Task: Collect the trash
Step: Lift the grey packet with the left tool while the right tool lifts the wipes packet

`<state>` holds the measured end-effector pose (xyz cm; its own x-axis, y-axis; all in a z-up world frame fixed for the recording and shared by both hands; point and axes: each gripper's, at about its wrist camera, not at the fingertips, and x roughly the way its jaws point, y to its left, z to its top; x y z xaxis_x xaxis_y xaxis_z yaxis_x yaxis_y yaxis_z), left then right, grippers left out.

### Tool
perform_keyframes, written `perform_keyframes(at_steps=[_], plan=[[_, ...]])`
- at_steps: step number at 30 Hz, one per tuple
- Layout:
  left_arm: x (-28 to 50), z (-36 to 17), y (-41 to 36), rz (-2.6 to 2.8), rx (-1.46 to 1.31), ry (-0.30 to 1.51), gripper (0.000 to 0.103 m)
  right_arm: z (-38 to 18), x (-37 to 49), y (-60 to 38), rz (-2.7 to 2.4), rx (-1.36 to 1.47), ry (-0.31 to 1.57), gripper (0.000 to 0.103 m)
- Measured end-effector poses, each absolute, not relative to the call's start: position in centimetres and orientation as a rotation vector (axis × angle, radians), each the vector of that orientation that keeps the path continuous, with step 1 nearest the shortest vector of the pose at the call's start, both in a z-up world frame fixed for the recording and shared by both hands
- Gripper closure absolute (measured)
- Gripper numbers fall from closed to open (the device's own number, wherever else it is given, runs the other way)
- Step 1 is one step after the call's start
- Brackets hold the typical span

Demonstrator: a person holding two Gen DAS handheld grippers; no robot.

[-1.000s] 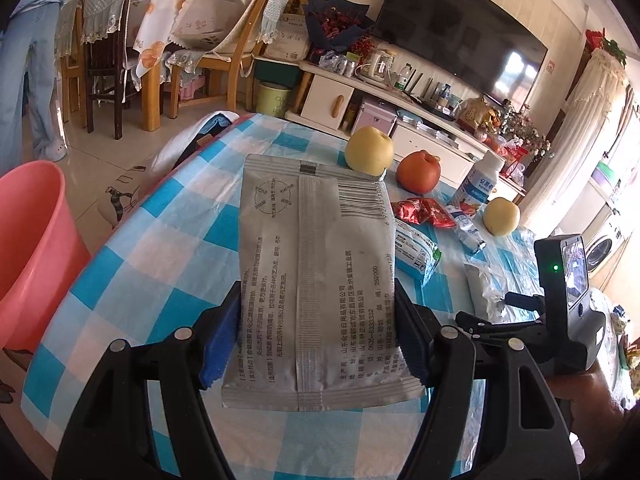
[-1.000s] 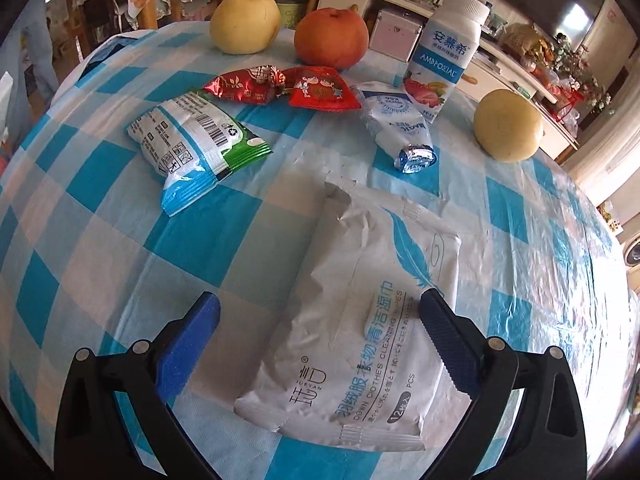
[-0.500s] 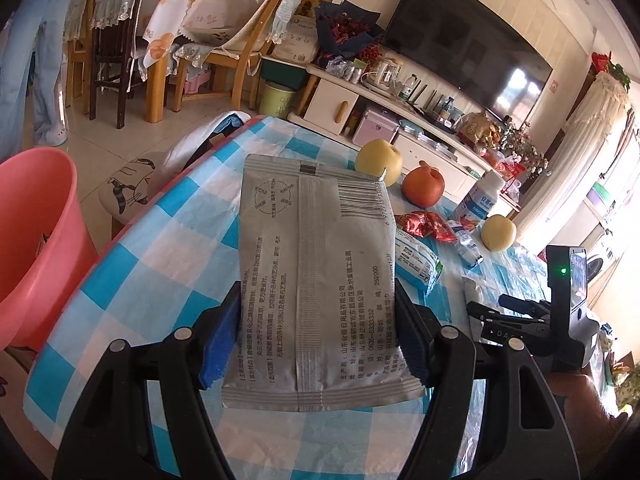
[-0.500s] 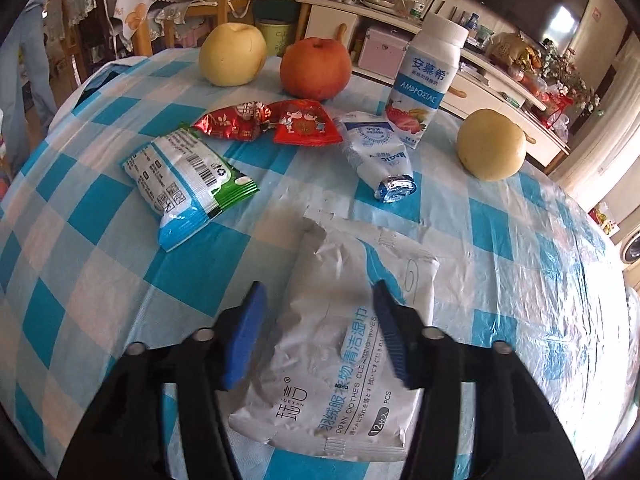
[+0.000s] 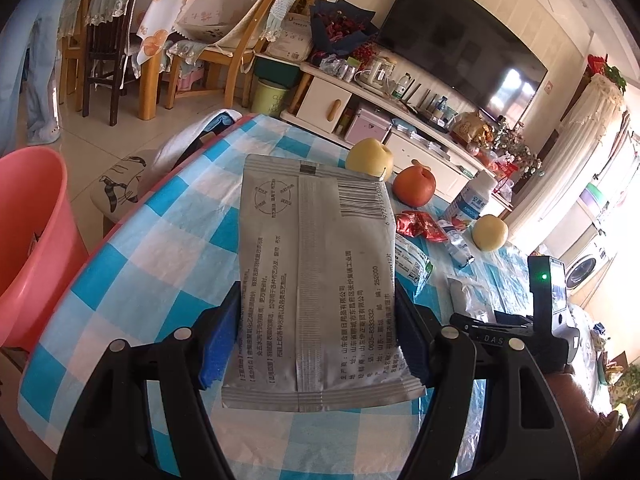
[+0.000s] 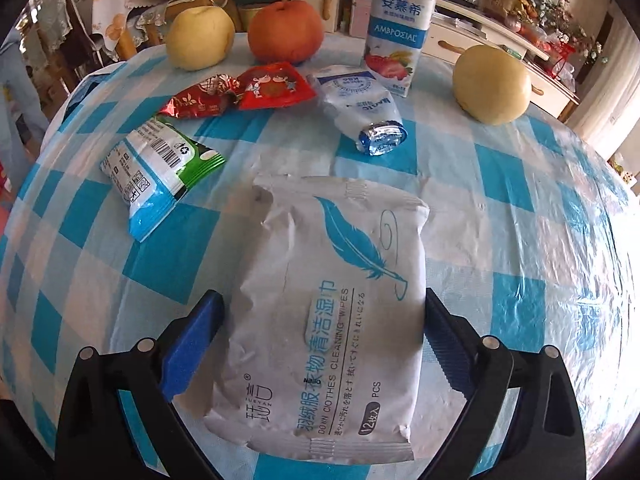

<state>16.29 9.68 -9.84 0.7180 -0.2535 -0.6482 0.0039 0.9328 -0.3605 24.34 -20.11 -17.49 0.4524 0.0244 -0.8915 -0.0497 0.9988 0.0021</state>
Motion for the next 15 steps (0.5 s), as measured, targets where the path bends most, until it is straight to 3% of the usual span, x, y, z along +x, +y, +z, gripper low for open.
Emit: perform_keyframes(at_steps=[4,15], plan=[[16.3,-9.8,9.6,-0.145,-0.346,0.764,0.032,-17.3,24.4,-19.2,0.048,-0.051,1.085,0.025],[16.2,-9.9,9.3,-0.158,-0.332,0.758,0.032,-16.3,24.0,-18.6,0.061,-0.085,1.048,0.027]])
